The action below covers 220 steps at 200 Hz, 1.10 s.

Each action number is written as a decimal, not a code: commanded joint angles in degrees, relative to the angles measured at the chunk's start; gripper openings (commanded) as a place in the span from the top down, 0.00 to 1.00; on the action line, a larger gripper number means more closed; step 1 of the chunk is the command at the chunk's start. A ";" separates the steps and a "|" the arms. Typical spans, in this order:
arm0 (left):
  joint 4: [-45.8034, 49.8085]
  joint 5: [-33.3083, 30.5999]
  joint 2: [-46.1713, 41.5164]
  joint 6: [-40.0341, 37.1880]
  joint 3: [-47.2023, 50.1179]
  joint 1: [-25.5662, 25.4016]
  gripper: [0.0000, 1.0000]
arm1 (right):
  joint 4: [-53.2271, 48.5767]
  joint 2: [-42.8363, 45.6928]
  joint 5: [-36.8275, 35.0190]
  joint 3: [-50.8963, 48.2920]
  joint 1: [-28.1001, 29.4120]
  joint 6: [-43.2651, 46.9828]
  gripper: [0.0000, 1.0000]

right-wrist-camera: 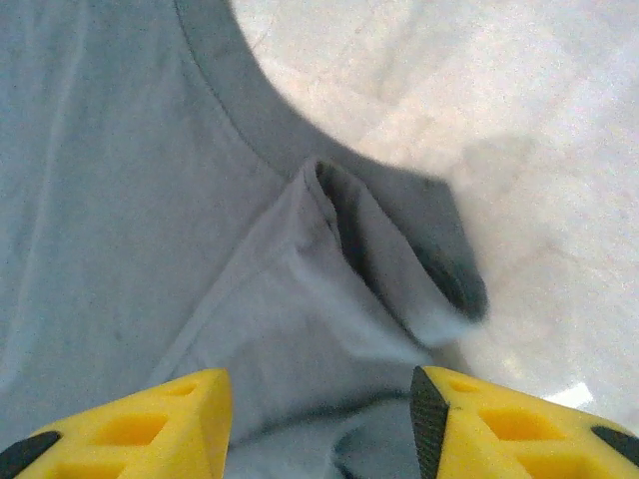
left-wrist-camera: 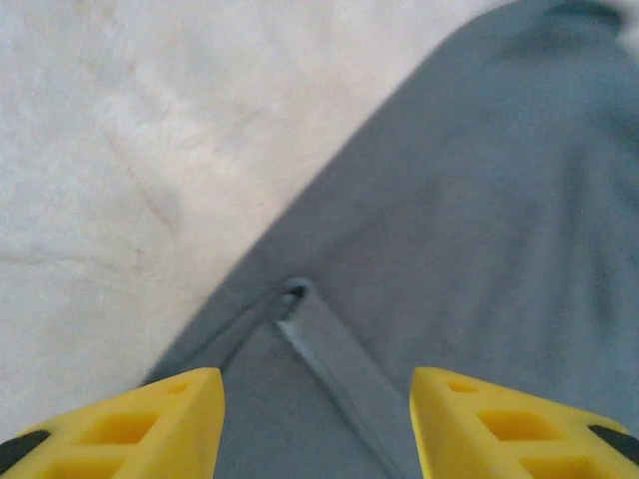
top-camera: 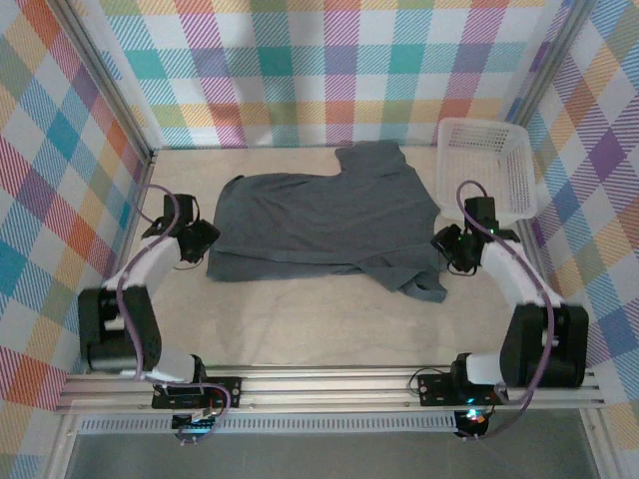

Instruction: Fold the inside-out t-shirt

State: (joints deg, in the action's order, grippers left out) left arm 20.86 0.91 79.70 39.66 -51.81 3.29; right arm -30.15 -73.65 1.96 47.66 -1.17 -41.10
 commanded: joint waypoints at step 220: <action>1.58 -2.97 2.80 -7.72 -5.78 -12.96 0.39 | -7.91 -28.27 8.24 36.54 4.50 -1.58 0.46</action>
State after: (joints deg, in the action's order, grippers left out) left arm 22.31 0.14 79.05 33.08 -53.60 -9.28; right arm -33.12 -106.67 13.45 89.84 3.70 -43.92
